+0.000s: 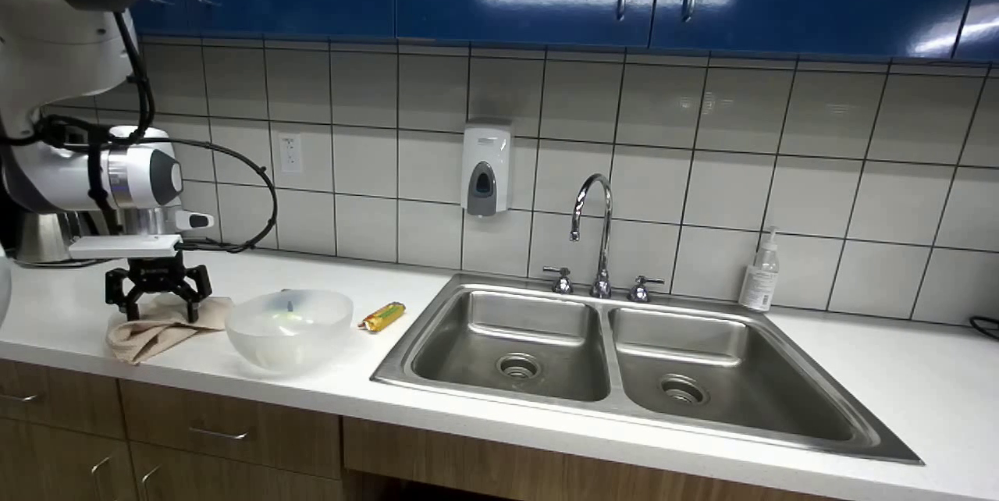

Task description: Put the towel in the bowl.

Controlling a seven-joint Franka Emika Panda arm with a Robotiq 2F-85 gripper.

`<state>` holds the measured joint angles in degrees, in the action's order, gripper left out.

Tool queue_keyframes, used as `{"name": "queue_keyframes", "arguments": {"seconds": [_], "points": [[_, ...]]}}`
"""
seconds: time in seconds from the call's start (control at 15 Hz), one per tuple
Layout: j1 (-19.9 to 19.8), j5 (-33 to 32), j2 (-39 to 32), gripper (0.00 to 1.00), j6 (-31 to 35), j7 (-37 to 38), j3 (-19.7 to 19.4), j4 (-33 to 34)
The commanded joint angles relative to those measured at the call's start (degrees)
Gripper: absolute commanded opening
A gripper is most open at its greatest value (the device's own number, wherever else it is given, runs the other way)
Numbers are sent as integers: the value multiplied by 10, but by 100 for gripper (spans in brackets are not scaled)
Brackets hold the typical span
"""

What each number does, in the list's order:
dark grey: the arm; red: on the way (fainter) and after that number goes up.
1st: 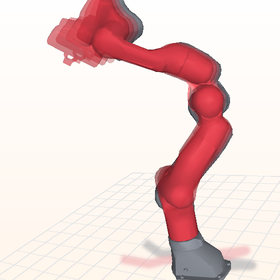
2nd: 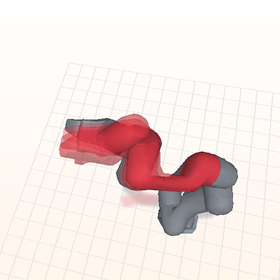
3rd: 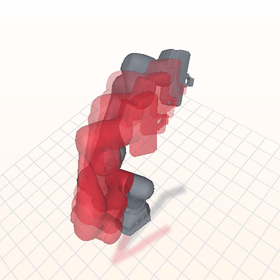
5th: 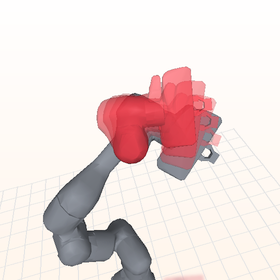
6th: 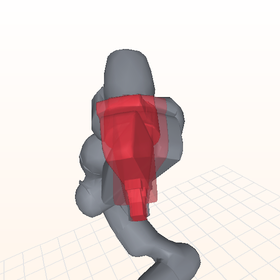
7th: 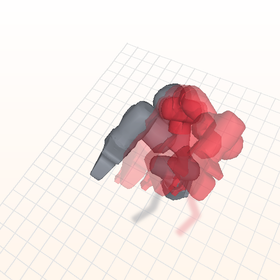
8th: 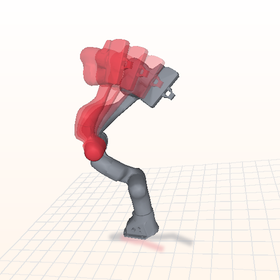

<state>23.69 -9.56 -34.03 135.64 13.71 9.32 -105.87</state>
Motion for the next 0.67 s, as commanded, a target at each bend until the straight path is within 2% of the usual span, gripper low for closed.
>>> {"name": "queue_keyframes", "arguments": {"seconds": [0.0, 0.6], "points": [[8, 0, -23, 100, -12, 9, -8, 33], [6, 9, -50, 100, -14, 2, -5, 49]]}}
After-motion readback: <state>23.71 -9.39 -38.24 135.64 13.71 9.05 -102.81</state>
